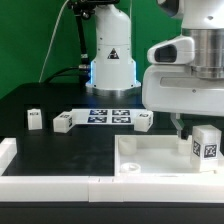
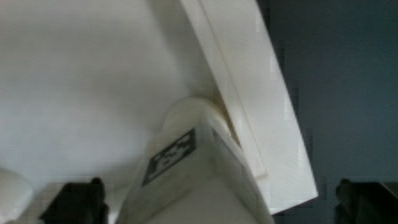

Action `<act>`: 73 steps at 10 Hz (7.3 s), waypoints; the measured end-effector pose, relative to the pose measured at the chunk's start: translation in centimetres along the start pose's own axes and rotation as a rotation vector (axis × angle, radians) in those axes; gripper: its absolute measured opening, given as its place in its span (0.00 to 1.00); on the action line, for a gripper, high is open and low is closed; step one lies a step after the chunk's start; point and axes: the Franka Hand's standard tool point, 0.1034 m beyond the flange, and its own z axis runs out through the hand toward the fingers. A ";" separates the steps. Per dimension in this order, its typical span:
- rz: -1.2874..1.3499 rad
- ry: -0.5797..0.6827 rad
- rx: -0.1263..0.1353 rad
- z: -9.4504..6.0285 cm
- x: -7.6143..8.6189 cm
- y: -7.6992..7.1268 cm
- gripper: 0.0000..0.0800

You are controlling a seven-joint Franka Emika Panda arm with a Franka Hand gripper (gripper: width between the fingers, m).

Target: Assemble one leg

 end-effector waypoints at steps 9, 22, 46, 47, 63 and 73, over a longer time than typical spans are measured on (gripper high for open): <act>-0.472 0.002 -0.007 0.0 0.2 0.5 0.38; 0.954 -0.033 0.055 0.1 0.5 1.1 0.36; -0.157 0.002 0.009 -0.5 1.0 1.0 0.36; -0.027 0.001 0.017 -0.5 1.0 1.1 0.36; 0.836 -0.052 0.040 -0.3 0.1 0.5 0.81; -0.296 -0.031 0.002 0.2 0.4 1.4 0.81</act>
Offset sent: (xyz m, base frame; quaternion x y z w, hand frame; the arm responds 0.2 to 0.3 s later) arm -0.0040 -0.0038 0.0014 0.0154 -0.0024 -0.2455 0.9693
